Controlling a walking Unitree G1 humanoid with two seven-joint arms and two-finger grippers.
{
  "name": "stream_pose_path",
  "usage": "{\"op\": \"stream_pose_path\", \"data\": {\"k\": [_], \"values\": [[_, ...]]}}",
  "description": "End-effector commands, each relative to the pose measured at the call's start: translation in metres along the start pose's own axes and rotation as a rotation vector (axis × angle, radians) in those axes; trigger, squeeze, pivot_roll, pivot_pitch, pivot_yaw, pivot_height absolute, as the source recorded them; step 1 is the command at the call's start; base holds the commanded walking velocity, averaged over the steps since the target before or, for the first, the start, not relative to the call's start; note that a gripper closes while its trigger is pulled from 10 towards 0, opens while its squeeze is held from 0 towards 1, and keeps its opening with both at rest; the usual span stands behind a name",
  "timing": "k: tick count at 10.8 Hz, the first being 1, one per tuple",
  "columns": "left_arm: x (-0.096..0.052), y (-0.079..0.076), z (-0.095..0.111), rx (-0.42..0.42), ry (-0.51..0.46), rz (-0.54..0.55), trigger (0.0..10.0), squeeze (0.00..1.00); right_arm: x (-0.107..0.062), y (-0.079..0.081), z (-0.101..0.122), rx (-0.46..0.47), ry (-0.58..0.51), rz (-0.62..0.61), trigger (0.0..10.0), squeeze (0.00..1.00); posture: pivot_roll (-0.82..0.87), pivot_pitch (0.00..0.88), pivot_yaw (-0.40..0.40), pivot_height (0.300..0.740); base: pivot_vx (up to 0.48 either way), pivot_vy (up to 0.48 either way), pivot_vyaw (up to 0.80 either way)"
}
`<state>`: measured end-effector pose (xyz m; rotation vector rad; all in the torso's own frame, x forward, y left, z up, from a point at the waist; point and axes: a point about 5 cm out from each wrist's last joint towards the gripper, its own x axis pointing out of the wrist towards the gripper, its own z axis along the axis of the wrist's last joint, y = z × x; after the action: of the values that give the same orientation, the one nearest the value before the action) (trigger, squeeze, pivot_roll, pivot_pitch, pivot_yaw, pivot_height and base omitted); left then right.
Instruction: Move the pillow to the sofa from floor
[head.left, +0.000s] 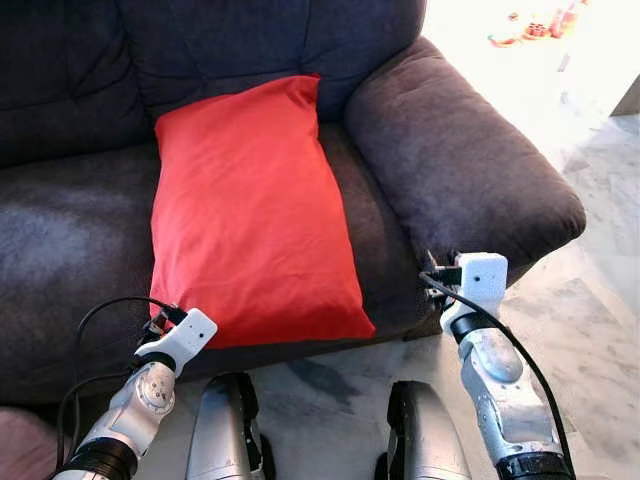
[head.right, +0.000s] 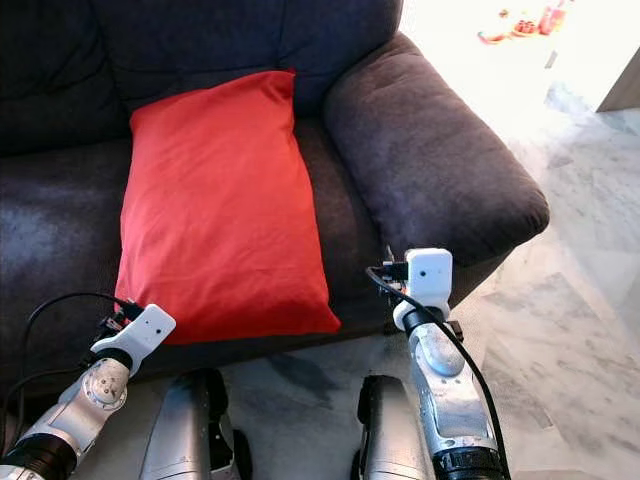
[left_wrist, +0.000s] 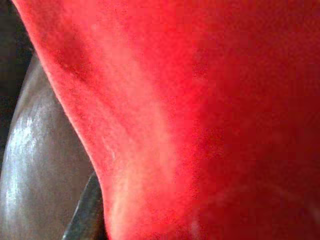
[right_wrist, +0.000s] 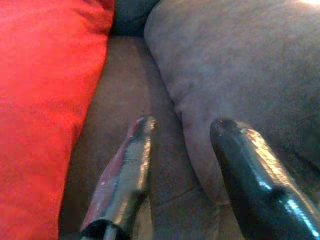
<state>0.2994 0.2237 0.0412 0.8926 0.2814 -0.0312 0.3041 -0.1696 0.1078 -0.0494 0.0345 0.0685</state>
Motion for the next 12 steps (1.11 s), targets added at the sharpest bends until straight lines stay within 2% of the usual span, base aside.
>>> {"op": "stream_pose_path", "data": {"k": [1, 2, 3, 4, 6, 7, 10, 11, 12], "values": [[-0.001, 0.000, -0.005, -0.010, 0.008, -0.008, 0.0, 0.00, -0.004, -0.003, -0.016, 0.007, 0.083, -0.006, 10.0, 1.00, 0.02, 0.181, 0.011, 0.547, 0.000, 0.000, 0.00], [-0.001, 0.000, -0.005, -0.010, 0.009, -0.011, 0.0, 0.00, -0.005, -0.003, -0.036, -0.027, 0.220, 0.029, 10.0, 1.00, 0.02, 0.183, 0.011, 0.547, 0.000, 0.000, 0.00], [-0.001, 0.000, -0.005, -0.012, 0.008, -0.011, 0.0, 0.00, -0.007, 0.000, -0.042, -0.028, 0.236, 0.089, 10.0, 1.00, 0.02, 0.184, 0.011, 0.547, 0.000, 0.000, 0.00], [-0.001, 0.002, -0.005, -0.010, 0.006, -0.009, 0.0, 0.00, -0.007, -0.001, -0.048, -0.158, 0.261, 0.124, 10.0, 1.00, 0.03, 0.186, 0.013, 0.547, 0.000, 0.000, 0.00], [-0.001, 0.004, -0.007, -0.007, 0.010, -0.009, 0.0, 0.00, -0.004, -0.003, -0.051, -0.220, 0.284, 0.184, 10.0, 1.00, 0.03, 0.186, 0.016, 0.547, 0.000, 0.000, 0.00], [-0.001, 0.004, -0.007, -0.005, 0.009, -0.010, 0.0, 0.00, -0.001, -0.007, -0.057, -0.380, 0.309, 0.237, 10.0, 1.00, 0.03, 0.183, 0.019, 0.547, 0.000, 0.000, 0.00], [0.000, 0.005, -0.002, -0.009, -0.011, -0.017, 0.0, 0.00, 0.004, -0.009, -0.060, -0.514, 0.307, 0.288, 10.0, 1.00, 0.03, 0.179, 0.024, 0.547, 0.000, 0.000, 0.00], [0.001, 0.005, -0.001, -0.076, -0.011, -0.016, 0.0, 0.00, 0.007, -0.014, -0.061, -0.693, 0.308, 0.307, 10.0, 0.54, 0.03, 0.168, 0.046, 0.547, 0.000, 0.000, 0.00], [0.001, 0.005, -0.001, -0.052, -0.018, -0.032, 0.0, 0.00, 0.011, -0.012, -0.058, -0.721, 0.264, 0.307, 10.0, 0.00, 0.03, 0.159, 0.063, 0.547, 0.000, 0.000, 0.00]]}}
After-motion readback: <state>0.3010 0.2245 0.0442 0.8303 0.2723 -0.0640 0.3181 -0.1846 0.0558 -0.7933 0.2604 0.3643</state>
